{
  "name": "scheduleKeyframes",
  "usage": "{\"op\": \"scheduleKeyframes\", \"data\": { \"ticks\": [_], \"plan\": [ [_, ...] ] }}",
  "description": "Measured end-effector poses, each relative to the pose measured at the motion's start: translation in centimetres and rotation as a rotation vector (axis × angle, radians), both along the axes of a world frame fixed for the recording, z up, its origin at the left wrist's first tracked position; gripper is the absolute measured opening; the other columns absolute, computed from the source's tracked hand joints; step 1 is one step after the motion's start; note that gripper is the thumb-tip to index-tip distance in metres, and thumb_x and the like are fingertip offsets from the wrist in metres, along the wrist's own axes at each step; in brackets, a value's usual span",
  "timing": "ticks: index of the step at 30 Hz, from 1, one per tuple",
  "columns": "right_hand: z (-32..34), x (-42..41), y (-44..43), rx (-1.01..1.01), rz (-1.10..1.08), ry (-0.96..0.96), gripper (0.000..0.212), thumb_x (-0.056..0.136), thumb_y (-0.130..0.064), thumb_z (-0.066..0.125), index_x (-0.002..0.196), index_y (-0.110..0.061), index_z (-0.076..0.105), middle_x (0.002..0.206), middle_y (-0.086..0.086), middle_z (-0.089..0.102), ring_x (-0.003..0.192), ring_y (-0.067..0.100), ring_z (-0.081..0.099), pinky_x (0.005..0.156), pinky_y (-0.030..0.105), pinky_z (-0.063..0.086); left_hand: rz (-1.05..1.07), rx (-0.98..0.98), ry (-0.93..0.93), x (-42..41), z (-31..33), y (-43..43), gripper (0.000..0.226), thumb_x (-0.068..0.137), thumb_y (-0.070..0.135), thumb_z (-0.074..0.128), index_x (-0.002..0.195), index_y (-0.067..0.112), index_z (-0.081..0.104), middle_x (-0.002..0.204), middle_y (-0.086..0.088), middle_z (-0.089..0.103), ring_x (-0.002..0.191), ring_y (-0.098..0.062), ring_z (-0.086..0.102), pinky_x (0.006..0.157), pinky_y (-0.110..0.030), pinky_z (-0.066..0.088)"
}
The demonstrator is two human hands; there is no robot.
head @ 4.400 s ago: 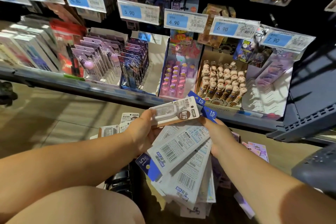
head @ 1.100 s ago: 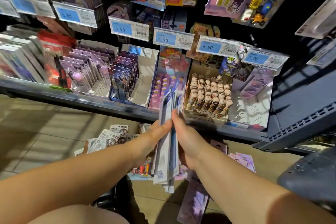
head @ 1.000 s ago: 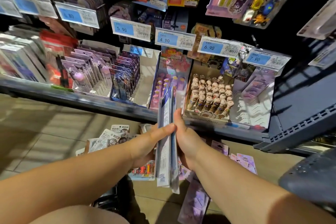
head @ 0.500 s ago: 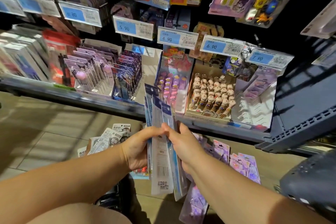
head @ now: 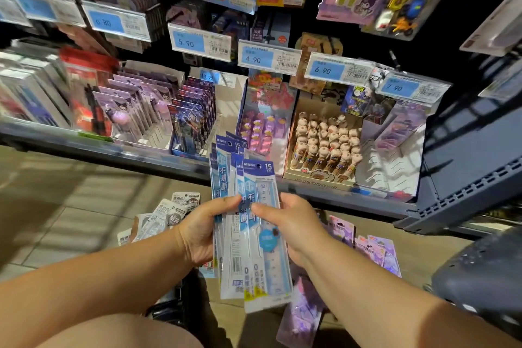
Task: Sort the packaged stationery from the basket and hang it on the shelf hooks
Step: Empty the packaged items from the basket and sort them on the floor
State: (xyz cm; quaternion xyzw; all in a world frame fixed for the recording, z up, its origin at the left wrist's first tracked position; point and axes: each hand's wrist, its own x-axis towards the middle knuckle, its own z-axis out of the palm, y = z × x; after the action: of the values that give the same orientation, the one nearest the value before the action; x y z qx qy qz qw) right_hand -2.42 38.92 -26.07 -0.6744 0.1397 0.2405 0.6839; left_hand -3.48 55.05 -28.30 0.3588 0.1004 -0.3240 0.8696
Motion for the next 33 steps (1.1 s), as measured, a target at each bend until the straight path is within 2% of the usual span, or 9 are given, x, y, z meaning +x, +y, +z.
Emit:
{"op": "scheduleKeyframes", "data": {
  "ticks": [4, 9, 12, 14, 17, 21, 25, 28, 33],
  "plan": [
    [0.0, 0.1, -0.6, 0.041, -0.029, 0.003, 0.028, 0.077, -0.012, 0.078, 0.103, -0.012, 0.065, 0.093, 0.009, 0.075, 0.084, 0.028, 0.073, 0.081, 0.048, 0.058, -0.024, -0.015, 0.004, 0.0, 0.1, 0.2, 0.067, 0.047, 0.012, 0.092, 0.109, 0.000, 0.072, 0.107, -0.025, 0.069, 0.089, -0.037, 0.071, 0.075, -0.047, 0.060],
    [-0.4, -0.4, -0.9, 0.200, -0.087, 0.113, 0.032, 0.084, -0.011, 0.070, 0.114, -0.008, 0.059, 0.095, 0.017, 0.074, 0.079, 0.030, 0.072, 0.067, 0.043, 0.059, -0.042, 0.008, -0.015, 0.0, 0.5, -0.1, 0.066, 0.053, 0.019, 0.092, 0.114, 0.003, 0.071, 0.113, -0.024, 0.068, 0.096, -0.035, 0.070, 0.081, -0.046, 0.058],
    [-1.1, -0.8, -1.8, 0.265, -0.122, 0.183, 0.030, 0.085, -0.010, 0.066, 0.114, -0.006, 0.060, 0.094, 0.017, 0.074, 0.078, 0.029, 0.072, 0.070, 0.044, 0.058, -0.064, 0.010, 0.031, -0.2, 0.4, -0.1, 0.070, 0.050, 0.022, 0.091, 0.114, 0.001, 0.071, 0.114, -0.026, 0.067, 0.098, -0.037, 0.069, 0.084, -0.048, 0.058],
    [-1.8, -1.1, -2.4, 0.278, -0.144, 0.226, 0.021, 0.086, -0.012, 0.065, 0.106, -0.008, 0.062, 0.090, 0.015, 0.074, 0.075, 0.028, 0.072, 0.072, 0.043, 0.056, -0.077, 0.031, 0.068, -0.3, 0.1, 0.0, 0.065, 0.050, 0.014, 0.084, 0.111, -0.002, 0.071, 0.111, -0.028, 0.066, 0.094, -0.039, 0.068, 0.083, -0.049, 0.058],
    [-2.5, -1.5, -3.0, 0.275, -0.160, 0.281, 0.017, 0.087, -0.016, 0.063, 0.102, -0.008, 0.064, 0.088, 0.015, 0.074, 0.071, 0.027, 0.072, 0.071, 0.042, 0.055, -0.091, 0.125, 0.102, -0.6, -0.3, -0.1, 0.038, 0.064, 0.003, 0.059, 0.099, -0.009, 0.068, 0.100, -0.029, 0.067, 0.082, -0.037, 0.069, 0.077, -0.045, 0.060],
    [-2.8, -1.8, -3.7, 0.323, -0.167, 0.342, 0.016, 0.093, -0.019, 0.056, 0.099, -0.009, 0.067, 0.087, 0.015, 0.074, 0.069, 0.027, 0.072, 0.070, 0.041, 0.054, -0.047, 0.228, 0.147, -0.8, -0.9, -0.3, 0.046, 0.064, 0.003, 0.057, 0.108, -0.009, 0.063, 0.102, -0.029, 0.067, 0.080, -0.037, 0.070, 0.076, -0.045, 0.058],
    [-2.8, -2.1, -4.3, 0.368, -0.177, 0.362, 0.023, 0.095, -0.020, 0.054, 0.109, -0.006, 0.066, 0.102, 0.019, 0.072, 0.083, 0.031, 0.072, 0.076, 0.046, 0.054, -0.030, 0.261, 0.150, -1.0, -0.8, -0.5, 0.032, 0.068, 0.000, 0.065, 0.100, -0.005, 0.066, 0.091, -0.024, 0.072, 0.073, -0.033, 0.072, 0.068, -0.042, 0.062],
    [-3.3, -2.5, -4.5, 0.392, -0.187, 0.380, 0.032, 0.095, -0.020, 0.053, 0.122, -0.006, 0.060, 0.110, 0.021, 0.070, 0.098, 0.035, 0.069, 0.081, 0.049, 0.053, -0.003, 0.256, 0.182, -1.2, -1.0, -0.6, 0.026, 0.079, 0.012, 0.059, 0.100, -0.001, 0.067, 0.091, -0.023, 0.072, 0.074, -0.033, 0.072, 0.070, -0.046, 0.060],
    [-4.6, -2.8, -4.9, 0.388, -0.153, 0.351, 0.059, 0.075, -0.023, 0.068, 0.130, -0.012, 0.050, 0.118, 0.020, 0.067, 0.109, 0.039, 0.064, 0.090, 0.056, 0.049, -0.032, 0.235, 0.179, -1.4, -1.2, -1.2, 0.016, 0.077, 0.012, 0.068, 0.087, 0.001, 0.073, 0.090, -0.021, 0.073, 0.074, -0.032, 0.073, 0.063, -0.044, 0.061]
  ]
}}
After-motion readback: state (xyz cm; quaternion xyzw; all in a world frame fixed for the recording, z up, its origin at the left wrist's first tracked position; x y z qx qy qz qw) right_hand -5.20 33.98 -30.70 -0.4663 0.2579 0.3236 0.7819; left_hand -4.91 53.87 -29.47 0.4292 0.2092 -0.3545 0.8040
